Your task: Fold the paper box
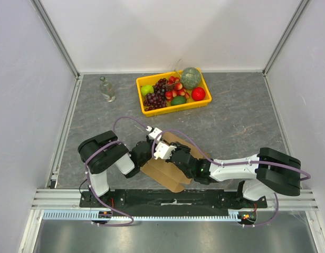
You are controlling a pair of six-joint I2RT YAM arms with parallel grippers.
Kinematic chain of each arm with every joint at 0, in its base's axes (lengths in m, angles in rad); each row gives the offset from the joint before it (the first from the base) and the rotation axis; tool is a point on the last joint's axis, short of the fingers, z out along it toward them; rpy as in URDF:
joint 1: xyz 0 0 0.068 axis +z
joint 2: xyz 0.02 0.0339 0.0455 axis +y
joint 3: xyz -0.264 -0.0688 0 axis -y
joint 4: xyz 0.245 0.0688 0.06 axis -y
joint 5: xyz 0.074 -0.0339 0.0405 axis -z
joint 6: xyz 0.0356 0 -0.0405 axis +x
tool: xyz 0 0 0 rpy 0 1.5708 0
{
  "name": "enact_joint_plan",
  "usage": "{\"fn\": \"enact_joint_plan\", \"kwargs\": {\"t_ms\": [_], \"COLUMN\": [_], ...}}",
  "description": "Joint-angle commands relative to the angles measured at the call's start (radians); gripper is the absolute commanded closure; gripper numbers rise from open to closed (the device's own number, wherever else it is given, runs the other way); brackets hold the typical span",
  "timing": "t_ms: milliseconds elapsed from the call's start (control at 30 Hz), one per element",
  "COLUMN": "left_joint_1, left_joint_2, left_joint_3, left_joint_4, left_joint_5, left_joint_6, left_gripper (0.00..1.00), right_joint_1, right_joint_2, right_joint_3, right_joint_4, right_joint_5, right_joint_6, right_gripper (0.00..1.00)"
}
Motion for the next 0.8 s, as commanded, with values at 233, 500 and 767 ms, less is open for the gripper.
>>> {"fn": "enact_joint_plan", "kwargs": {"t_ms": [233,500,767], "left_joint_1": [-0.037,-0.056,-0.065], "left_joint_2": [0.0,0.0,-0.052], "left_joint_3": [0.046,0.043,-0.032], "left_joint_4": [0.355,0.355,0.355], "left_joint_5": [-0.144,-0.145,-0.15], "left_joint_6": [0.105,0.113,0.027], "left_gripper": [0.97,0.93,0.46], "right_joint_1": [0.004,0.006,0.006], "right_joint_2": [0.006,0.014,-0.001], "right_joint_3": [0.022,0.023,0.031], "right_joint_4": [-0.005,-0.005,-0.014], "right_joint_5": [-0.036,-0.04,-0.039], "right_joint_6": [0.046,0.053,0.06], "right_gripper": [0.6,0.6,0.6]}}
